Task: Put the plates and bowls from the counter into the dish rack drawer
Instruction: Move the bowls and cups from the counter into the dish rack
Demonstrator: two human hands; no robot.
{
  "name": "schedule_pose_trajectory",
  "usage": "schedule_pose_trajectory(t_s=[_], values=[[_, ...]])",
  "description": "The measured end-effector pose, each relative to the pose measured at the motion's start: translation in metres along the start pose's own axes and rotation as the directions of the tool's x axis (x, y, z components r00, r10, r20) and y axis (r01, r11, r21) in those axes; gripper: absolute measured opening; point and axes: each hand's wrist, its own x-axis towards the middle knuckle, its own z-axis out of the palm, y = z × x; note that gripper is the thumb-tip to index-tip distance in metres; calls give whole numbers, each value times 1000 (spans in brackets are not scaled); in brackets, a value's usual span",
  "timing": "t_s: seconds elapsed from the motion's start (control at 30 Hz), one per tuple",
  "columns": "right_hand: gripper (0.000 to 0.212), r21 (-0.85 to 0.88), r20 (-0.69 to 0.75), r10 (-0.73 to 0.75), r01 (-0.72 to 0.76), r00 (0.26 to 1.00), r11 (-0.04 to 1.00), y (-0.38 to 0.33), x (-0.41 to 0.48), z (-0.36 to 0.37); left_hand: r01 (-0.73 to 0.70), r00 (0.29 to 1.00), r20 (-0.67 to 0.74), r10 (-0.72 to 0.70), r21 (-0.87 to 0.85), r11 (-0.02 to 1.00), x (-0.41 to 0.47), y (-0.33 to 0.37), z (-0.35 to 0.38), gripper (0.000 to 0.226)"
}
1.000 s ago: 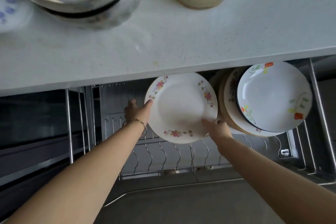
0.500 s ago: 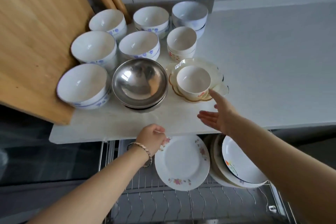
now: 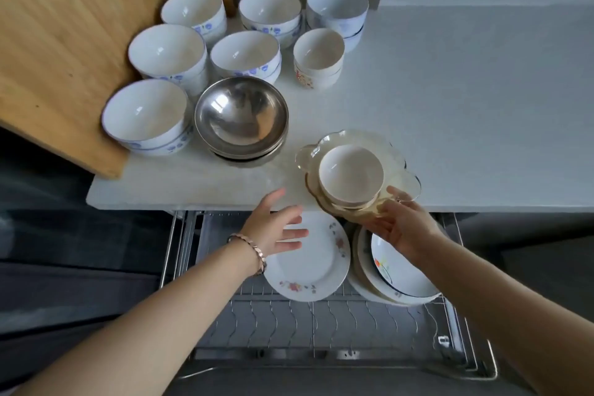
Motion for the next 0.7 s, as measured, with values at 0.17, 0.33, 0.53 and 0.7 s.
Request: schedule_pose_trajectory(t_s=[0.17,0.33,0.53,0.7], values=[[42,-238,155,145,-105,977,965,27,-59,-34,49,997,64,-42,-118,992,-31,-39,3,47],[52,-425,225,258,-144,940,894,74,-62,-24,98,994,-26,-105,-185,978,-60,-95,-35,47],[35,-517,37,287,-227,957,825,167,-34,25,155,974,-137,-182,-187,970,-50,-135,-103,43],[37,-354,-78,307,-314,948,881,239,3,80,155,959,-223,-176,-111,982,-9,-142,-163,46]])
